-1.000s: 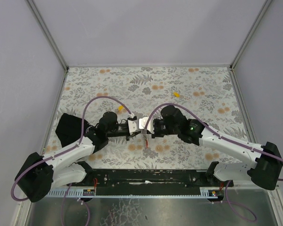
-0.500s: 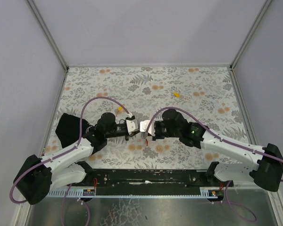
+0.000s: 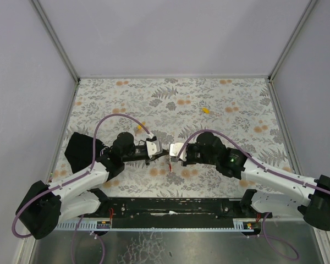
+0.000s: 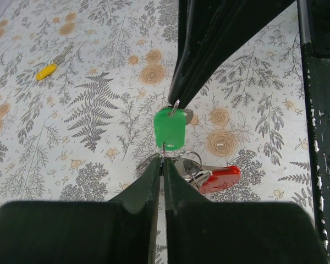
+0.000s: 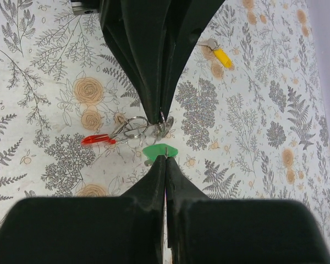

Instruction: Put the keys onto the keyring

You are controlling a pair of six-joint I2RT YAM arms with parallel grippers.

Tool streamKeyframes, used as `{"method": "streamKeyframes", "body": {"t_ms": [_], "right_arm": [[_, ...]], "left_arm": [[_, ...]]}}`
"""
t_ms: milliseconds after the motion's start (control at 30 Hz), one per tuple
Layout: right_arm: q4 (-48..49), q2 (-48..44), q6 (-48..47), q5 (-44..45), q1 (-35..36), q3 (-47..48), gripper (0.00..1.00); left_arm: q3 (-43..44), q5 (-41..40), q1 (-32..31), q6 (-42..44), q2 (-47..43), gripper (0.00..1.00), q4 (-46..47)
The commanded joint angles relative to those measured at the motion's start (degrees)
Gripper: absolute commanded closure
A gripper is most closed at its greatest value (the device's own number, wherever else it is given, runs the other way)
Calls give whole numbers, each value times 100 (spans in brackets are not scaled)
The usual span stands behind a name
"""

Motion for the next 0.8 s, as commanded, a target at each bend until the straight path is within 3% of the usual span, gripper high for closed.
{"method": "streamKeyframes", "body": {"t_ms": [0,767], "right_arm": [[545,105,89,-178,39,31,100],[524,268,124,-370,40,121,100]], "left_arm": [[-85,224,40,94,-113,100,577],[-95,245,40,104,-132,100,586]]}}
